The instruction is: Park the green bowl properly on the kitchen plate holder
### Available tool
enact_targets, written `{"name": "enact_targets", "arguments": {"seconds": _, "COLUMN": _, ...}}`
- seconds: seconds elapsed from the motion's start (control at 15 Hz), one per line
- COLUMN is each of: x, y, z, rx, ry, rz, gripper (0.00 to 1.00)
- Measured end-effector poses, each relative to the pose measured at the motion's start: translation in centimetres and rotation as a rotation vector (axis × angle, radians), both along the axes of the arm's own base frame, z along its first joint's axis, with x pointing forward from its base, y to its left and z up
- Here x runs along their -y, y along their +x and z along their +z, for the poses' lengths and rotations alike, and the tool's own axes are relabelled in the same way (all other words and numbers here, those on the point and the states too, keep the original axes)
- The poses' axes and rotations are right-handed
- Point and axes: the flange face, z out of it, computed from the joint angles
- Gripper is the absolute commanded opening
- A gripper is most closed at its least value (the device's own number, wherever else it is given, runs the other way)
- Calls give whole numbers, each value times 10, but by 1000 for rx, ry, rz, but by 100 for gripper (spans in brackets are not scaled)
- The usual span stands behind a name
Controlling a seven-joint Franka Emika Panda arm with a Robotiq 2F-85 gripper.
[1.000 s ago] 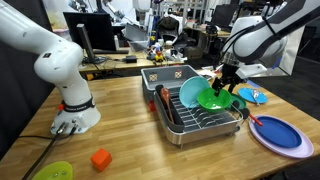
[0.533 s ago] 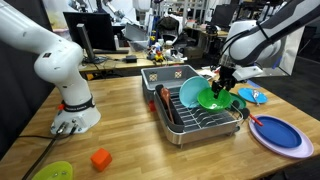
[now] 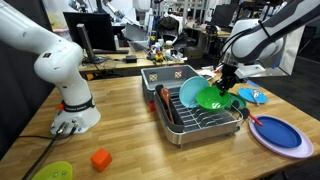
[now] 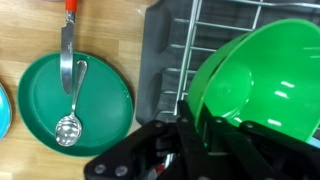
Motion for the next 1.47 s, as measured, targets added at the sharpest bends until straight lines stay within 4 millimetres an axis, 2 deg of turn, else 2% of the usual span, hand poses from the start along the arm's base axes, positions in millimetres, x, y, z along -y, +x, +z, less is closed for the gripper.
{"name": "enact_targets", "arguments": {"seconds": 0.47, "x": 2, "y": -6, "z": -1, "rx": -63, "ry": 14, "rz": -24, "gripper": 1}}
{"name": "enact_targets", "arguments": {"seconds": 0.73, "x": -14, "y": -36, "z": 10, "rx": -297, "ry": 76, "rz": -19, "gripper": 1}}
{"name": "enact_targets", "arguments": {"seconds": 1.07, "x": -38, "y": -72, "z": 42, "rx": -552, "ry": 178, "rz": -4, "gripper": 1}}
{"name": "enact_targets", "arguments": {"seconds": 1.27, "x": -35, "y": -80, "z": 46, "rx": -682, "ry": 253, "rz": -46, "gripper": 1}}
{"name": "enact_targets", "arguments": {"seconds": 1.47, "x": -25, "y": -79, "z": 35, "rx": -796, "ry": 339, "rz": -102, "gripper": 1}}
